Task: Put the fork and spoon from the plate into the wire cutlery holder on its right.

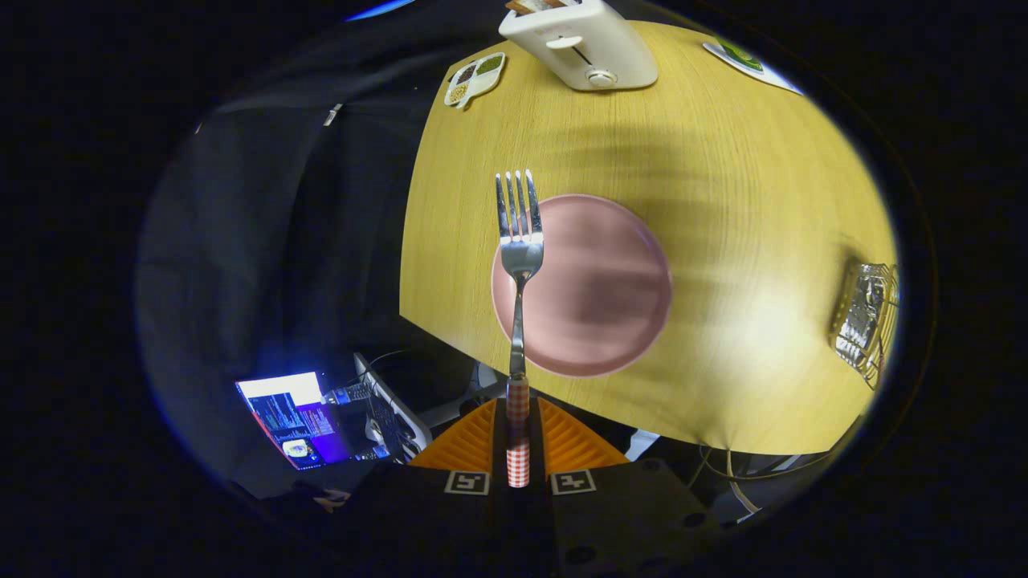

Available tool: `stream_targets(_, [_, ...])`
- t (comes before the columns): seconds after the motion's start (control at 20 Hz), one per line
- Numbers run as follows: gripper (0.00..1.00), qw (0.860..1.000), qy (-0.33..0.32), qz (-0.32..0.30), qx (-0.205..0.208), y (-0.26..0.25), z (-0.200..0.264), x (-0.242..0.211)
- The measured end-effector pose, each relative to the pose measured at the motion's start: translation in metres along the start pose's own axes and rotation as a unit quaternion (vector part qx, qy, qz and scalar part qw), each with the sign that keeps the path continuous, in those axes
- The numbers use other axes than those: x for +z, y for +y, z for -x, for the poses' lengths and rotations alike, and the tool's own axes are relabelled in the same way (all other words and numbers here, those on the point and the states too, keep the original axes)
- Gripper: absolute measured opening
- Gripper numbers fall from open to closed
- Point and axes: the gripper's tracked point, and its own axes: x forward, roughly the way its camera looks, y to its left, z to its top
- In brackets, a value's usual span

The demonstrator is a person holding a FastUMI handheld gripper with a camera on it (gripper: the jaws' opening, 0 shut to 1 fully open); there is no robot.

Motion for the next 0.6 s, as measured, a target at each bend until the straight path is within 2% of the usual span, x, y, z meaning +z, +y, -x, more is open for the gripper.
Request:
stream_targets(0.15, [0.13,1.000,0.004,0.008,-0.023,-0.031,0.054,-0.011])
stream_targets(0.35, [0.13,0.996,0.034,-0.007,-0.078,-0.092,0.118,-0.030])
stream_targets(0.5, [0.13,0.988,0.090,-0.022,-0.122,-0.139,0.158,-0.047])
stream_targets(0.6, [0.13,0.978,0.140,-0.033,-0.154,-0.169,0.174,-0.059])
